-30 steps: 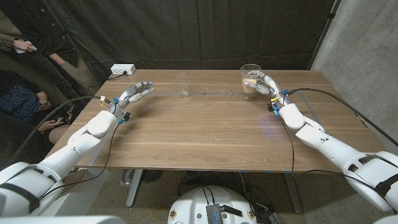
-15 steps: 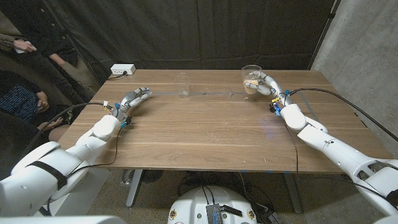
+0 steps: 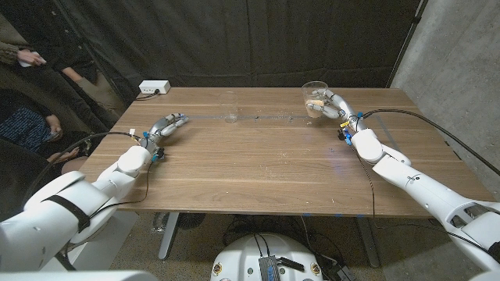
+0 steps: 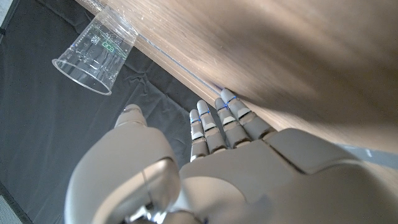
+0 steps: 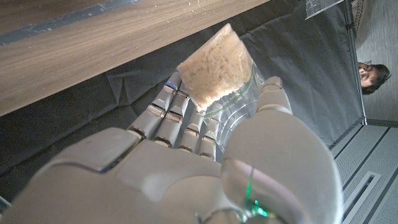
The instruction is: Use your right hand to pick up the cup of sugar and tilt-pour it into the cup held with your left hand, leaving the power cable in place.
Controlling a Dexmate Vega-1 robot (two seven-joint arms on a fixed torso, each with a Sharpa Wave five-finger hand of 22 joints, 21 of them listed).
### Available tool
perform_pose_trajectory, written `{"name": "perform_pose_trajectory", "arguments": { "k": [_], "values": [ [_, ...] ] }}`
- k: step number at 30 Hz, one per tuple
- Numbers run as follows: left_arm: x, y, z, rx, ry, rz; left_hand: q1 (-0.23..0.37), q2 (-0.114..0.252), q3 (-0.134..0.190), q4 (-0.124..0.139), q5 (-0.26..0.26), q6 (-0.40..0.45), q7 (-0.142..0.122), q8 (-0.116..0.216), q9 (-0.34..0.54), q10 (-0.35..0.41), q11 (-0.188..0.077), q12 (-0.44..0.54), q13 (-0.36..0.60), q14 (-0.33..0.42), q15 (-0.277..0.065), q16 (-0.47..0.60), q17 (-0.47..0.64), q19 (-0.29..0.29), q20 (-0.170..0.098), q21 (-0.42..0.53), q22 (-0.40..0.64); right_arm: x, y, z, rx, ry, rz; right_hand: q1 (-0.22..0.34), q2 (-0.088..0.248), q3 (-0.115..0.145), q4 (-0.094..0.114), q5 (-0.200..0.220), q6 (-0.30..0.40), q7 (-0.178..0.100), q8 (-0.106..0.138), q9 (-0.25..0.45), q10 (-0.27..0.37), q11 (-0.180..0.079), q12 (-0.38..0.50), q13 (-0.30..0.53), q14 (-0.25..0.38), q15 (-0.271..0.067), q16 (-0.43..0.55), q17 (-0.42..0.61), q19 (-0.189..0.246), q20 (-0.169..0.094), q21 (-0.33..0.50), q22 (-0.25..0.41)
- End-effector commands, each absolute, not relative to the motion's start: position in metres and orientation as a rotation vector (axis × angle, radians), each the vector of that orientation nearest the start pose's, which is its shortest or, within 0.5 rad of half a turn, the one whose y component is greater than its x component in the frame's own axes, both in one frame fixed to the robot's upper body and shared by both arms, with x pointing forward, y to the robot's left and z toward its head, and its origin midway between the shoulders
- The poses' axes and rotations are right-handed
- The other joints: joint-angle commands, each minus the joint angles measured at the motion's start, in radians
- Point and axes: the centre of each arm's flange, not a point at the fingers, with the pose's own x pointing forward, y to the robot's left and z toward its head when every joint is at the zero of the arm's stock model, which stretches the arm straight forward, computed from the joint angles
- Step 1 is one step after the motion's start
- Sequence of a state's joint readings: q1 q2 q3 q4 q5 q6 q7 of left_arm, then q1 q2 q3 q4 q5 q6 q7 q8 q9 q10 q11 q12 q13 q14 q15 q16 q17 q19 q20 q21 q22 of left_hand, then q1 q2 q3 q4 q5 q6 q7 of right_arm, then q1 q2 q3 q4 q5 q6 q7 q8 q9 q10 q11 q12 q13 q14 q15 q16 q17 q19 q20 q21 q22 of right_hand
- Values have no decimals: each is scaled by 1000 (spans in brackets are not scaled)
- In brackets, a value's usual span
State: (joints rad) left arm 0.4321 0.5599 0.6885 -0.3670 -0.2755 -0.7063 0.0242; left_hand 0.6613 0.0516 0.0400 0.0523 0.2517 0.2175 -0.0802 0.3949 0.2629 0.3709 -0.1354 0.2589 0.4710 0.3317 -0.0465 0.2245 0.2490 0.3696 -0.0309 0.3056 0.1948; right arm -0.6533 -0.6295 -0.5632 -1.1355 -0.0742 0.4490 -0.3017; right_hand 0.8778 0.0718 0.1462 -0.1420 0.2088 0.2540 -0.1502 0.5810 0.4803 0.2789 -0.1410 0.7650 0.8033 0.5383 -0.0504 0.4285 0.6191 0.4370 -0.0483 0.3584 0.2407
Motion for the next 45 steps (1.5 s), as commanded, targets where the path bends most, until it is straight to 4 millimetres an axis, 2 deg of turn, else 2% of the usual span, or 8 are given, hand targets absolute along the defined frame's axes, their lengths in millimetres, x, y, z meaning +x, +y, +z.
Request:
{"name": "perform_pose_trajectory", "arguments": {
  "k": [1, 6, 14, 33, 45],
  "values": [
    [694, 439, -54, 668, -476, 76, -2, -12, -8, 1, 9, -8, -5, 0, 2, -4, 6, 2, 3, -1, -89, -8, 3, -2, 5, -1, 3, 660, -297, 13, -764, -808, -40, 1, 10, 3, 7, -1, 10, 1, 7, 1, 12, -1, 8, 3, 10, -183, -5, 5, 7, -123, -2, 2],
    [693, 434, -45, 689, -507, 65, -5, -19, -13, 1, 12, -9, -4, 0, 3, -9, 5, 1, 4, -2, -89, -9, 4, -4, 6, -3, 3, 661, -297, 12, -758, -806, -45, 1, 10, 3, 7, -1, 11, 1, 8, 0, 9, 1, 7, 5, 11, -183, -8, 6, 7, -123, -2, 1],
    [695, 429, -42, 693, -507, 54, -8, -24, -17, 2, 17, -12, -5, -1, 4, -7, 5, 2, 5, -3, -88, -9, 4, -6, 7, -5, 3, 660, -299, 11, -757, -804, -44, 0, 11, 4, 7, -2, 16, 2, 10, -4, 11, 0, 7, 4, 12, -183, -12, 7, 6, -122, -4, -1],
    [683, 416, -24, 722, -644, 32, -10, -25, -22, 3, 28, -8, -4, 3, 6, -7, 4, 4, 8, 0, -88, -9, 6, -8, 7, -8, 4, 662, -306, 14, -755, -805, -39, -1, 14, 4, 7, -3, 22, 6, 12, -10, 13, 1, 7, 4, 15, -183, -20, 11, 6, -121, -6, -4],
    [688, 412, -25, 726, -620, 29, -9, -26, -24, 2, 35, -4, -5, 5, 7, -3, 5, 7, 9, 1, -90, -9, 7, -8, 5, -9, 4, 661, -307, 14, -753, -803, -37, -1, 15, 5, 7, -4, 25, 7, 14, -13, 16, 2, 7, 4, 18, -183, -25, 14, 6, -121, -8, -5]
  ]
}}
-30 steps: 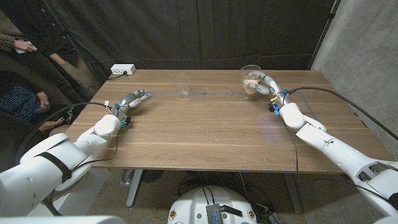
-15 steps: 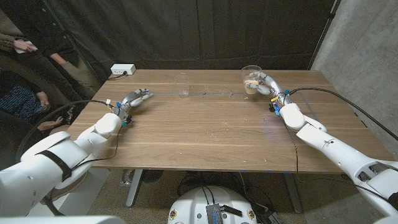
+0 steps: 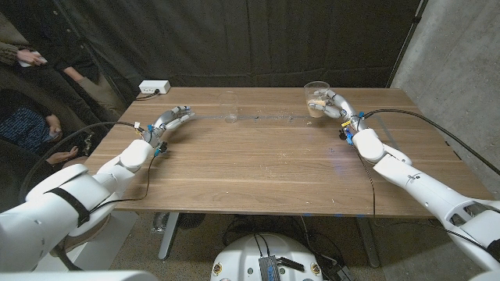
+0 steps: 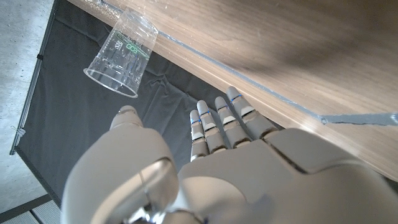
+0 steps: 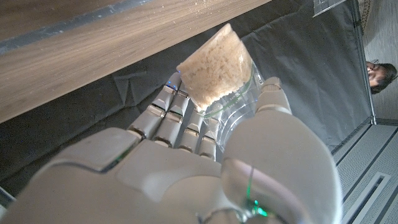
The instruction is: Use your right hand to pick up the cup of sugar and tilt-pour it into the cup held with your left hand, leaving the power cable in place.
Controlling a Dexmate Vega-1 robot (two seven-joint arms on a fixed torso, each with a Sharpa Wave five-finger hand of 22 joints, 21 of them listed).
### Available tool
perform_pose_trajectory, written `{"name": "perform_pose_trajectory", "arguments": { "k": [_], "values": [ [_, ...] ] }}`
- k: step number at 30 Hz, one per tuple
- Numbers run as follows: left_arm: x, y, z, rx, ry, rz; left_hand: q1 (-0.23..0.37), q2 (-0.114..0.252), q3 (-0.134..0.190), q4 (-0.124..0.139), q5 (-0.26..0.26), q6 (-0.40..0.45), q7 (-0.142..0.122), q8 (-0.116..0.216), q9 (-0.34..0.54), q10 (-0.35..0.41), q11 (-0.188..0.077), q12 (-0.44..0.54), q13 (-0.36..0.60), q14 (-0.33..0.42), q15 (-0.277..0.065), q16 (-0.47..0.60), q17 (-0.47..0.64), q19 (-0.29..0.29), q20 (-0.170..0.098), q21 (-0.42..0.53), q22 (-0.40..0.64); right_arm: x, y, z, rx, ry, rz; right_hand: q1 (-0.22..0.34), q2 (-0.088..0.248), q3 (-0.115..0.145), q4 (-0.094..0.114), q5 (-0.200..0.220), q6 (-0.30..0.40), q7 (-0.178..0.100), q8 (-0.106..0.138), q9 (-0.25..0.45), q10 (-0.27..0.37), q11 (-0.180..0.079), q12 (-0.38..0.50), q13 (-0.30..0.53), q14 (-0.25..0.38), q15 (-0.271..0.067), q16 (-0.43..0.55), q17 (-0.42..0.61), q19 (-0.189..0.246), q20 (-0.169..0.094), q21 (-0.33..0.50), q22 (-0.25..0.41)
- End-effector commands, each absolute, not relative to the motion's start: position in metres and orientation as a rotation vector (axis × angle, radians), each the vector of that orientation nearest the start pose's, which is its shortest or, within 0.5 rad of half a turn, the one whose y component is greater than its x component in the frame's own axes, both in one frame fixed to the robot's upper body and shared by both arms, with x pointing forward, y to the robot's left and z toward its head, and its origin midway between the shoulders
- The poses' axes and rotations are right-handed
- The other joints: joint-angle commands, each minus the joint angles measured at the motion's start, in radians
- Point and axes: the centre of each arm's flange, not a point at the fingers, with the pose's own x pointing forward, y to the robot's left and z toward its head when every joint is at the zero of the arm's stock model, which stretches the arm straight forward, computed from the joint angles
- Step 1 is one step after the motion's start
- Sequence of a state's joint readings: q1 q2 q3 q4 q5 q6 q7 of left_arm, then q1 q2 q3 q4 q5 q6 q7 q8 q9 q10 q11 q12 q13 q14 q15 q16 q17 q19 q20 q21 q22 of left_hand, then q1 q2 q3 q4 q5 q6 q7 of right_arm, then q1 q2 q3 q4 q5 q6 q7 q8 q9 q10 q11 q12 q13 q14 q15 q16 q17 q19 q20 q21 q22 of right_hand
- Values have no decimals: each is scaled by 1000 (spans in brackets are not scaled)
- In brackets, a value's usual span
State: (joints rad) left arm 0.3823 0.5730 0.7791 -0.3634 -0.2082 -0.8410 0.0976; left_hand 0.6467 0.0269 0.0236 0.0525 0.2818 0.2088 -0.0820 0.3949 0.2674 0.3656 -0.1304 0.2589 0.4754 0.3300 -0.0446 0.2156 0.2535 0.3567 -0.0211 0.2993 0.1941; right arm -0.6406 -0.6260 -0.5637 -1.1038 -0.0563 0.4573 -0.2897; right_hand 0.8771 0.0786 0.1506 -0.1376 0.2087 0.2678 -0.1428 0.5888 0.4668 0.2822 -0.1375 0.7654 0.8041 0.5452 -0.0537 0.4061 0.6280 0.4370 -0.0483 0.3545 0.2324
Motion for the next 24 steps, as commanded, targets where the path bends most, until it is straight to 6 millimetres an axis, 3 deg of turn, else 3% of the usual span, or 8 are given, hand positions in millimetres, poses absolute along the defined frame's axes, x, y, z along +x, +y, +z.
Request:
{"name": "perform_pose_trajectory", "arguments": {
  "k": [1, 11, 24],
  "values": [
    [689, 412, -25, 726, -614, 29, 6, -2, -8, 2, 5, 4, -3, 5, 2, 3, 0, 7, 5, 1, -90, -1, 2, 5, -5, -3, 5, 661, -307, 14, -754, -803, -35, 0, 8, 0, 3, -4, 11, 0, 6, 0, 12, -3, 7, 4, 11, -180, -2, 5, 6, -121, -4, 3],
    [698, 408, -21, 764, -572, 28, 6, -23, -20, -3, 13, -23, -3, -5, 3, -15, 1, 1, 7, -16, -87, -8, 3, 1, -2, -7, 4, 658, -308, 14, -763, -796, -38, -1, 8, 0, 2, -5, 17, 1, 8, -2, 15, -4, 8, 4, 13, -180, -6, 8, 7, -120, -5, 2],
    [701, 400, -9, 846, -583, 24, -14, -80, -62, -4, 31, -103, -10, -33, 8, -71, -4, -18, 11, -56, -76, -17, 5, -30, 9, -24, 5, 658, -305, 15, -762, -794, -43, -1, 9, 1, 2, -5, 25, 0, 12, -5, 19, -2, 10, 6, 16, -180, -10, 10, 7, -120, -6, 0]
  ]
}}
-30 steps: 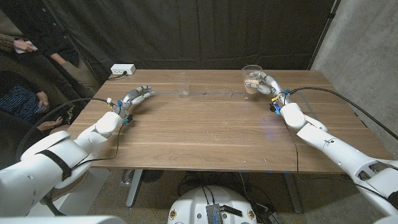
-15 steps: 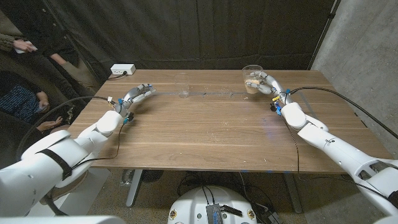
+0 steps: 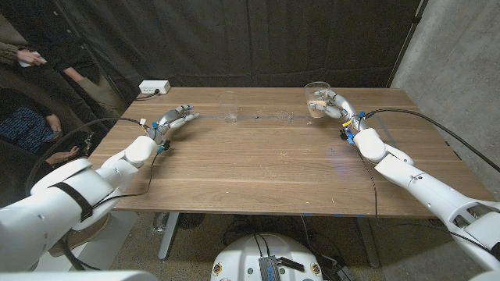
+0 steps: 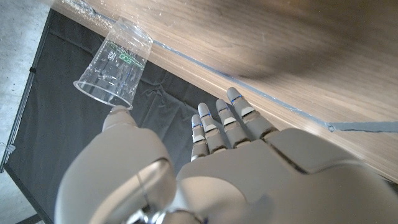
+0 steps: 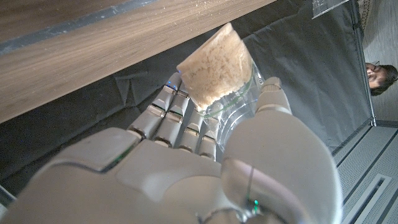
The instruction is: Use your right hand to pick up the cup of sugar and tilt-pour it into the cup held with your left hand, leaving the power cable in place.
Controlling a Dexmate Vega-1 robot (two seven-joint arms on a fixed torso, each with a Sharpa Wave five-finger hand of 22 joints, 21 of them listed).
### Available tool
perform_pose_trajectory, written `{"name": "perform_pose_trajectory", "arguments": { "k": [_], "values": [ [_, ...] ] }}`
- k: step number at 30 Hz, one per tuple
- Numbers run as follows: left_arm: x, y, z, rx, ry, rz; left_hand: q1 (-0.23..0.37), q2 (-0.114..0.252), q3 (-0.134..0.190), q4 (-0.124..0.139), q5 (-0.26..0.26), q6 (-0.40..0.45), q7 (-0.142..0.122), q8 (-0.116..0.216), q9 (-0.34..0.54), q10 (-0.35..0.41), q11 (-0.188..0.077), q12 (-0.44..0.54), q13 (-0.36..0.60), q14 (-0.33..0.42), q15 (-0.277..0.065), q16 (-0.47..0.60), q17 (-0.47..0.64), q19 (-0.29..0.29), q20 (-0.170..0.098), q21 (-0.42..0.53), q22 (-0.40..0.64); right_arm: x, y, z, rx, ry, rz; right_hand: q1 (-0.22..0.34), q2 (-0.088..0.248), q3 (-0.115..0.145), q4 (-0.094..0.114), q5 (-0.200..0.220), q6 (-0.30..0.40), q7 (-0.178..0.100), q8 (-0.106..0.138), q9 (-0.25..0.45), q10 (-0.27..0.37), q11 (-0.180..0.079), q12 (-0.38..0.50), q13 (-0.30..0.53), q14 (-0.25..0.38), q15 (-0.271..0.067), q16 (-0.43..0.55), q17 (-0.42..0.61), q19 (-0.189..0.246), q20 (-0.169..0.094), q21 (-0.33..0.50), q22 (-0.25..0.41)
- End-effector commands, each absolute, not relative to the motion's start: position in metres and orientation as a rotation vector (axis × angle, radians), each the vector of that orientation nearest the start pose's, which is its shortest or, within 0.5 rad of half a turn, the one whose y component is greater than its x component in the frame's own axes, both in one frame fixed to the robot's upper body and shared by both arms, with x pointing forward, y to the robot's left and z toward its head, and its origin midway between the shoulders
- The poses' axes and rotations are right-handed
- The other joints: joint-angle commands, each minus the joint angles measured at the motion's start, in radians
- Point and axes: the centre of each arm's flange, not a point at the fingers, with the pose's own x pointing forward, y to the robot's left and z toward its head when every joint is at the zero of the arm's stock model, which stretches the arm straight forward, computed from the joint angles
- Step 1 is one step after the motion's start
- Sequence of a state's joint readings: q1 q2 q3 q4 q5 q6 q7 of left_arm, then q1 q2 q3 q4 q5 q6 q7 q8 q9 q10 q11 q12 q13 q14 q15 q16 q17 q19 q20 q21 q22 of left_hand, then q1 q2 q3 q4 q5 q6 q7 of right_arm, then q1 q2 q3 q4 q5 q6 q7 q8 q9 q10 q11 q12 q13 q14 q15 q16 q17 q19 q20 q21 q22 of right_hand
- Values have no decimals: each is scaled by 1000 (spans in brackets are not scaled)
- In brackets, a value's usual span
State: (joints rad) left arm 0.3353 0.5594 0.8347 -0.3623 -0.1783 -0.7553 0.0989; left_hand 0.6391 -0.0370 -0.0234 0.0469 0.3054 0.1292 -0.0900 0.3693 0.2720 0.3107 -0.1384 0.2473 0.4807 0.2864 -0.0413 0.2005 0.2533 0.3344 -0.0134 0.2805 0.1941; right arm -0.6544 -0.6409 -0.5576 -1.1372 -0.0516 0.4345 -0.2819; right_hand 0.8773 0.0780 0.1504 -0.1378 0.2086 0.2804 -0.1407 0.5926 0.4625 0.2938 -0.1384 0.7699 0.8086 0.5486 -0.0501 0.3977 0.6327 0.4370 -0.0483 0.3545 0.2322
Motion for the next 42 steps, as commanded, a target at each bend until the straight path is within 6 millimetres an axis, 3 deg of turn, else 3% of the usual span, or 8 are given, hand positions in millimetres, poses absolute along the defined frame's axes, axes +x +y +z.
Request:
{"name": "perform_pose_trajectory", "arguments": {
  "k": [1, 10, 23, 42],
  "values": [
    [700, 399, -9, 850, -593, 26, -8, -19, -18, 3, 9, -30, -3, -9, 4, -19, 1, -6, 7, -15, -78, -2, 6, -11, -2, -7, 5, 658, -305, 14, -762, -793, -44, -1, 10, 1, 2, -5, 13, -2, 8, -1, 8, -2, 5, 1, 12, -183, -2, 6, 7, -120, -6, 1],
    [702, 394, -9, 867, -600, 36, -18, -30, -34, 7, 24, -70, -6, -19, 12, -54, -5, -9, 15, -43, -80, -7, 13, -28, -8, -15, 7, 658, -306, 14, -765, -793, -36, -2, 10, 1, 2, -5, 23, -3, 11, -6, 13, -2, 6, 0, 15, -183, -5, 9, 8, -120, -7, 0],
    [718, 382, -25, 822, -513, 88, -23, -31, -43, 11, 36, -70, -12, -13, 18, -52, -9, 0, 21, -46, -86, -3, 18, -21, -20, -13, 8, 657, -309, 18, -785, -790, -33, -3, 10, 1, 2, -5, 26, -3, 9, -12, 15, 0, 5, -1, 18, -183, -10, 12, 8, -120, -8, -1],
    [722, 343, -29, 758, -567, 81, -26, -30, -54, 14, 53, -57, -20, -1, 26, -44, -14, 12, 29, -38, -93, 4, 24, 2, -33, -5, 8, 664, -322, 27, -810, -783, -4, -3, 11, 2, 2, -5, 28, -1, 10, -16, 17, -1, 5, -1, 21, -184, -16, 16, 11, -120, -10, -2]
  ]
}}
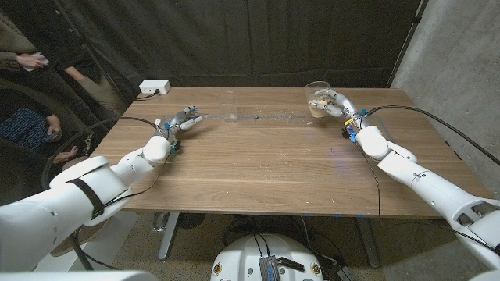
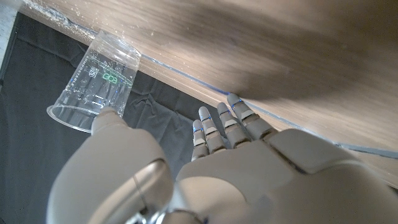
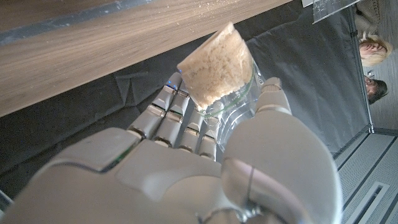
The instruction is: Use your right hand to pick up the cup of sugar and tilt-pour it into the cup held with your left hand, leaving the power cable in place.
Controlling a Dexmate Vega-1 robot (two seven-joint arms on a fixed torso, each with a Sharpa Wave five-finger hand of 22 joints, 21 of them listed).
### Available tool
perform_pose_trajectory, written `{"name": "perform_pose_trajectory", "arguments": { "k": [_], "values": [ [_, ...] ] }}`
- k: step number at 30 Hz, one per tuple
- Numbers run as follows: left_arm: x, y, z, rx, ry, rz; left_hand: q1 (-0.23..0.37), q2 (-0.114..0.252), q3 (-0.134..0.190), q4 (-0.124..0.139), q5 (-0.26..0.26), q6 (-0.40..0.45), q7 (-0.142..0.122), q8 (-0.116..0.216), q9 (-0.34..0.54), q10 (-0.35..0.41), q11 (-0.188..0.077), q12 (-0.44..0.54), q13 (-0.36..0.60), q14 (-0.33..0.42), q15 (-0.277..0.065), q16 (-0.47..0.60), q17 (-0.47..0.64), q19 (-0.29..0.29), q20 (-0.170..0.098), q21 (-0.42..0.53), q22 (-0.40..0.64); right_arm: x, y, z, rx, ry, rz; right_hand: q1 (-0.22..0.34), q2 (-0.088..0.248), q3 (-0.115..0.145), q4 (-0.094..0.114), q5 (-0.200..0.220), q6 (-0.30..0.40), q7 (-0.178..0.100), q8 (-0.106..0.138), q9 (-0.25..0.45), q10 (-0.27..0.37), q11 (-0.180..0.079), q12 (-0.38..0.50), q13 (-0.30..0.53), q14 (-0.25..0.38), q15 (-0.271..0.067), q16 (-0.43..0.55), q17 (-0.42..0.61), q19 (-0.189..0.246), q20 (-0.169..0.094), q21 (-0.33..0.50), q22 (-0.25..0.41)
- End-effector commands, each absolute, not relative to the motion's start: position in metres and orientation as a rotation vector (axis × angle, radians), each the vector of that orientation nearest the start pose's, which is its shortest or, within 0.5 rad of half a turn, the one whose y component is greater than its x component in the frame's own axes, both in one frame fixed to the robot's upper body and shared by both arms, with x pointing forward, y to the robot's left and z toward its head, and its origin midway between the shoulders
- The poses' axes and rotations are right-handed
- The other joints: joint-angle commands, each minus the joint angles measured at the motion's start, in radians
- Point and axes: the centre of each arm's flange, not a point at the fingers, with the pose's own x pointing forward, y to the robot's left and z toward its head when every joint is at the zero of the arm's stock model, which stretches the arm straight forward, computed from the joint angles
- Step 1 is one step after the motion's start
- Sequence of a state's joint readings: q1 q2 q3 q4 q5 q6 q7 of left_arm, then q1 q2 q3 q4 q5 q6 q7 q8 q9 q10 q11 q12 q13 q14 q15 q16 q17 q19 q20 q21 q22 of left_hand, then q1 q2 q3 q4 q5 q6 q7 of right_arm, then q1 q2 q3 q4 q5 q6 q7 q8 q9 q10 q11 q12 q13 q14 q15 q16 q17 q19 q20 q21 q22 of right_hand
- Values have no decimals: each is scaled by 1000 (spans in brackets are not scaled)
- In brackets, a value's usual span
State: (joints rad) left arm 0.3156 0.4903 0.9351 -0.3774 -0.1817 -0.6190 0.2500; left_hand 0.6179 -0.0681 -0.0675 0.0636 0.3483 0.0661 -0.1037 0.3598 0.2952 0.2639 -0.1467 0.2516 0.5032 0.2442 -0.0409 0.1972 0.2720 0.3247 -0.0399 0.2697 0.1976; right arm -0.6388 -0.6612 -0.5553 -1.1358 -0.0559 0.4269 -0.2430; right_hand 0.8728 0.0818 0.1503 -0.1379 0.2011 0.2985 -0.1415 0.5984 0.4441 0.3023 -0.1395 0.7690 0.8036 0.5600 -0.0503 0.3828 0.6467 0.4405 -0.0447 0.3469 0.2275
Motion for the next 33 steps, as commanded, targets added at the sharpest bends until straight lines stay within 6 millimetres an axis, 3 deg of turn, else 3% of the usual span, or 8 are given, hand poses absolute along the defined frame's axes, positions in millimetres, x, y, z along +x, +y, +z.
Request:
{"name": "perform_pose_trajectory", "arguments": {
  "k": [1, 8, 23, 33],
  "values": [
    [721, 340, -28, 762, -583, 77, -5, 1, -10, -2, 11, 8, -5, 10, 4, 3, -5, 9, 7, 4, -94, 7, 6, 12, -6, 6, 5, 665, -324, 27, -809, -784, -3, 1, 7, 2, 2, 2, 11, 0, 5, 2, 9, -1, 6, 4, 10, -183, -2, 2, 7, -123, -2, 2],
    [714, 326, -19, 790, -671, 57, -10, -8, -19, -2, 14, 8, -4, 12, 6, 2, -4, 11, 9, 5, -96, 8, 7, 14, -4, 6, 5, 667, -335, 30, -804, -792, 3, 1, 8, 3, 2, 2, 11, 0, 5, 0, 10, -3, 6, 4, 13, -183, -3, 4, 7, -123, -3, 2],
    [711, 313, -19, 808, -716, 45, -22, -25, -38, 2, 19, 7, -1, 17, 11, 3, -5, 18, 14, 5, -95, 9, 11, 15, -1, 5, 4, 662, -351, 30, -813, -788, 22, 0, 9, 3, 2, 1, 17, 2, 7, -3, 14, -3, 5, 3, 16, -183, -8, 9, 8, -122, -4, 1],
    [721, 309, -20, 810, -650, 55, -24, -25, -45, 4, 25, 4, -1, 19, 14, 3, -5, 22, 17, 4, -94, 9, 13, 15, 1, 4, 5, 660, -359, 25, -812, -777, 21, 0, 9, 3, 2, 1, 18, 0, 8, -4, 14, -5, 5, 4, 18, -183, -12, 11, 10, -123, -5, 1]
  ]
}}
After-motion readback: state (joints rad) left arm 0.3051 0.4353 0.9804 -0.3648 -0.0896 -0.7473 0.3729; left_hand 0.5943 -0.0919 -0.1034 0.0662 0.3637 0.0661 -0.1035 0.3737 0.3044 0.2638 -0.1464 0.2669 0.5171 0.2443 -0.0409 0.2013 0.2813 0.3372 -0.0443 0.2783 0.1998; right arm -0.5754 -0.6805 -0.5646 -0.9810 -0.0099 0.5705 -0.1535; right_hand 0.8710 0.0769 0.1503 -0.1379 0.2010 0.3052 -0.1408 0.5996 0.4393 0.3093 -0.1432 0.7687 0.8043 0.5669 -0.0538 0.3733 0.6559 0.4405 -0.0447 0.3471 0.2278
